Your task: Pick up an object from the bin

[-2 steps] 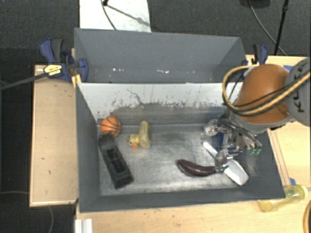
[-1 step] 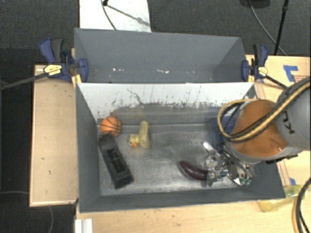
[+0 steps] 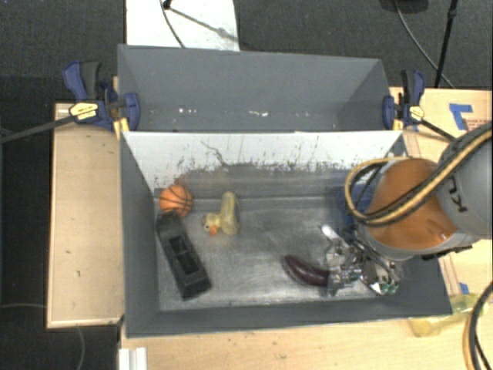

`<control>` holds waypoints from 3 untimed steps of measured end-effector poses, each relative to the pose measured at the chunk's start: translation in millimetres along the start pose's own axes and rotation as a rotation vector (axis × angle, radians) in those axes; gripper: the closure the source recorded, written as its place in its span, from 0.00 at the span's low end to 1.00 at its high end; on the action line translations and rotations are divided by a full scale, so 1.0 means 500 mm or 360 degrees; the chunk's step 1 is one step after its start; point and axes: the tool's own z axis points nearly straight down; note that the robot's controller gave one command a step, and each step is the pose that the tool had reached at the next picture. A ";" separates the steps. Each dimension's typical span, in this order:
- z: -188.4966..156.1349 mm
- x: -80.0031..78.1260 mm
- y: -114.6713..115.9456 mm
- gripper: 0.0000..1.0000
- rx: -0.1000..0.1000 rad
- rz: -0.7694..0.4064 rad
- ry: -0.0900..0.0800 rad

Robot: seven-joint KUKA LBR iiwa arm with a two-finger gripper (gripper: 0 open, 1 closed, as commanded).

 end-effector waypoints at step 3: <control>-0.315 -0.041 0.007 1.00 0.0001 -0.0085 0.0003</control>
Offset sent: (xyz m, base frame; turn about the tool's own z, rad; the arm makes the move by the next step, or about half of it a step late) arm -0.0019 0.0168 -0.0027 -0.3767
